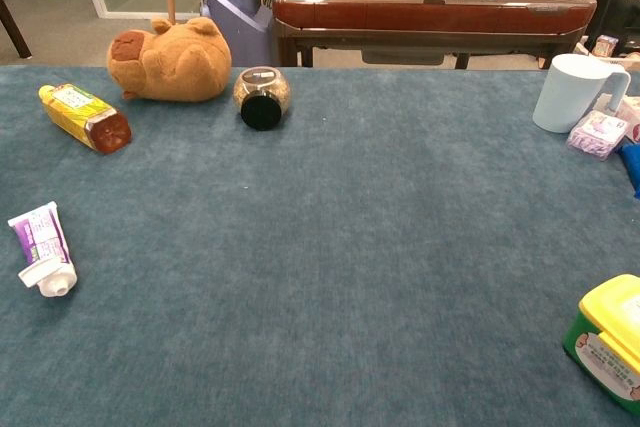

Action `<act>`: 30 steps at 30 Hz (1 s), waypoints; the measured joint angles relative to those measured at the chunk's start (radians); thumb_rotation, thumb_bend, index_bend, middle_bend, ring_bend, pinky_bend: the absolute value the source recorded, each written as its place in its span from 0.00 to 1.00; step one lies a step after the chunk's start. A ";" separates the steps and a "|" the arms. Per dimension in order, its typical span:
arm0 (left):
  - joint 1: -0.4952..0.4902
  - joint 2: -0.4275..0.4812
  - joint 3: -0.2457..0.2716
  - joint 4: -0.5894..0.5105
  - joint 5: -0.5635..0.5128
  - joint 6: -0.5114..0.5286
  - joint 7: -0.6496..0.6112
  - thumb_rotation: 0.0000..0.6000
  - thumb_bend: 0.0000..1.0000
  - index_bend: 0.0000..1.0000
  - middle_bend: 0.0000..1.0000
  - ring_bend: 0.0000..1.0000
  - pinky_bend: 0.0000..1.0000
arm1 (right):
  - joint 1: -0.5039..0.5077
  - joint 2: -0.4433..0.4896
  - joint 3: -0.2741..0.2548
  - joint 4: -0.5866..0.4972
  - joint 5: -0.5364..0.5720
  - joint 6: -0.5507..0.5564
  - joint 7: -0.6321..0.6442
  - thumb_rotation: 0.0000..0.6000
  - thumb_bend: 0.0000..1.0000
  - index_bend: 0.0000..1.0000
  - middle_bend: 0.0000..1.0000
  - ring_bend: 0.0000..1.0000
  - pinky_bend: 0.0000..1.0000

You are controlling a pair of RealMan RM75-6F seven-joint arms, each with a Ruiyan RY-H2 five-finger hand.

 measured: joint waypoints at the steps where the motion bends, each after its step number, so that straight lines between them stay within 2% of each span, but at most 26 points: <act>1: 0.000 0.000 0.001 0.000 0.000 -0.001 -0.001 1.00 0.12 0.15 0.28 0.22 0.16 | 0.000 0.000 0.000 0.000 -0.001 0.001 -0.001 1.00 0.04 0.14 0.19 0.16 0.15; 9: -0.015 0.014 0.005 0.010 0.009 -0.030 -0.034 1.00 0.12 0.15 0.28 0.22 0.16 | 0.007 0.025 0.018 -0.019 -0.008 0.013 -0.003 1.00 0.04 0.14 0.19 0.16 0.15; 16: -0.068 0.036 0.018 0.073 0.043 -0.123 -0.130 1.00 0.12 0.15 0.28 0.22 0.16 | 0.034 0.114 0.066 -0.086 -0.026 0.030 -0.017 1.00 0.04 0.14 0.19 0.16 0.15; 21: -0.124 0.035 0.037 0.169 0.090 -0.199 -0.240 1.00 0.13 0.14 0.28 0.22 0.15 | 0.059 0.159 0.090 -0.143 -0.035 0.026 -0.042 1.00 0.04 0.14 0.19 0.16 0.15; 30: -0.221 -0.024 0.085 0.371 0.225 -0.253 -0.394 1.00 0.13 0.11 0.24 0.20 0.15 | 0.058 0.168 0.080 -0.176 -0.040 0.024 -0.048 1.00 0.04 0.14 0.19 0.16 0.15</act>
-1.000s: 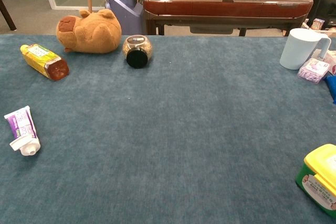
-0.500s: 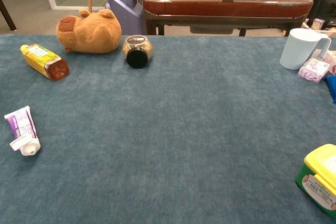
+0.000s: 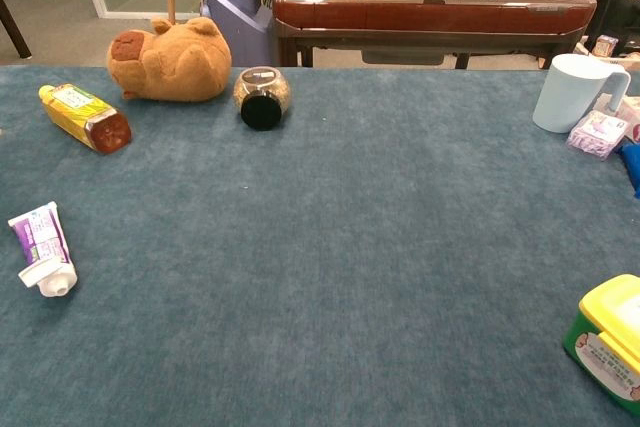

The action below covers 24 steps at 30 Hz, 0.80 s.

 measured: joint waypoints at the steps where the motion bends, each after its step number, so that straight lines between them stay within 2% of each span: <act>1: -0.009 -0.010 0.005 0.019 0.012 -0.001 -0.007 1.00 0.13 0.11 0.24 0.20 0.14 | -0.002 0.001 -0.001 -0.002 0.000 0.003 0.000 1.00 0.04 0.14 0.19 0.16 0.15; 8: -0.078 -0.102 0.048 0.167 0.094 -0.019 -0.033 1.00 0.13 0.12 0.24 0.20 0.14 | -0.022 0.010 -0.013 -0.016 -0.005 0.026 0.000 1.00 0.04 0.14 0.19 0.16 0.15; 15: -0.125 -0.166 0.091 0.269 0.131 -0.038 -0.085 1.00 0.13 0.12 0.24 0.20 0.14 | -0.039 0.012 -0.024 -0.021 -0.005 0.043 0.003 1.00 0.04 0.14 0.19 0.16 0.15; 24: -0.166 -0.230 0.093 0.320 0.103 -0.060 -0.145 1.00 0.13 0.12 0.24 0.20 0.14 | -0.050 0.011 -0.030 -0.020 -0.007 0.055 0.012 1.00 0.04 0.14 0.19 0.16 0.15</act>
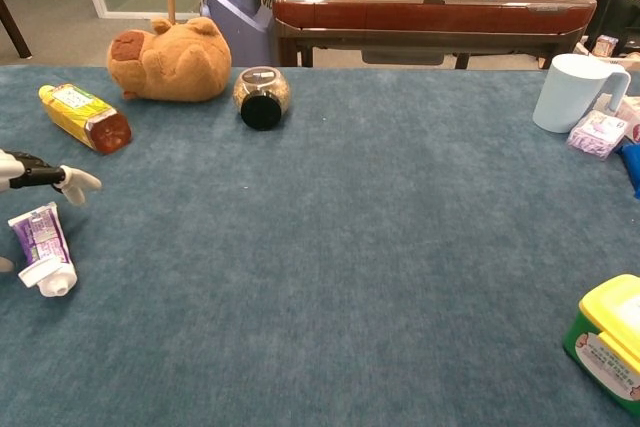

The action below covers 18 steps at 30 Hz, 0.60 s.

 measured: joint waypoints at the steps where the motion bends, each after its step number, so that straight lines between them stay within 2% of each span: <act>1: -0.004 -0.004 -0.001 0.002 -0.004 -0.006 -0.003 1.00 0.13 0.13 0.24 0.20 0.13 | -0.001 0.000 0.000 0.001 0.000 0.001 0.002 1.00 0.04 0.14 0.19 0.16 0.15; 7: -0.025 -0.031 -0.028 -0.003 -0.068 -0.061 -0.003 1.00 0.13 0.14 0.24 0.20 0.13 | -0.010 -0.002 -0.005 0.017 -0.003 0.011 0.025 1.00 0.04 0.14 0.19 0.16 0.15; 14: -0.040 -0.059 -0.097 -0.020 -0.182 -0.109 0.059 1.00 0.13 0.17 0.24 0.20 0.13 | -0.025 -0.006 -0.010 0.039 0.002 0.023 0.052 1.00 0.04 0.14 0.19 0.15 0.15; 18: -0.045 -0.066 -0.131 -0.038 -0.248 -0.146 0.105 1.00 0.13 0.22 0.24 0.20 0.13 | -0.029 -0.010 -0.011 0.052 0.003 0.027 0.066 1.00 0.04 0.14 0.19 0.16 0.15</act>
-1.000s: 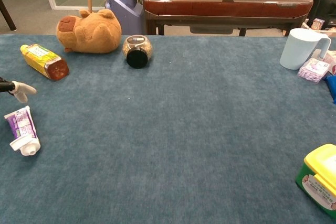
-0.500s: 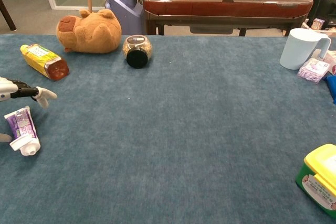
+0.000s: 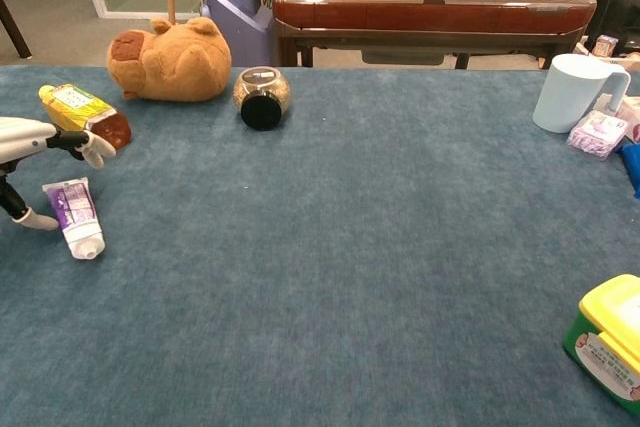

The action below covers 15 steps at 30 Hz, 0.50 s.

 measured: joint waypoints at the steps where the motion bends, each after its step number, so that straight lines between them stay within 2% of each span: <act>1: -0.002 0.003 -0.004 -0.010 -0.010 -0.013 0.008 1.00 0.13 0.24 0.24 0.20 0.12 | -0.001 -0.001 0.000 0.002 0.000 0.001 0.003 1.00 0.04 0.14 0.19 0.16 0.15; 4: -0.012 0.034 -0.005 -0.056 -0.026 -0.058 0.037 1.00 0.13 0.26 0.24 0.19 0.08 | -0.002 -0.005 0.000 0.011 -0.002 0.002 0.012 1.00 0.04 0.14 0.19 0.16 0.15; 11: -0.048 0.141 0.008 -0.194 -0.063 -0.178 0.106 1.00 0.24 0.27 0.19 0.10 0.06 | -0.003 -0.015 -0.001 0.026 -0.005 0.004 0.026 1.00 0.04 0.14 0.19 0.16 0.15; 15: -0.063 0.161 0.013 -0.229 -0.082 -0.208 0.158 1.00 0.25 0.27 0.16 0.06 0.04 | -0.007 -0.014 -0.002 0.027 -0.006 0.009 0.029 1.00 0.04 0.14 0.19 0.16 0.15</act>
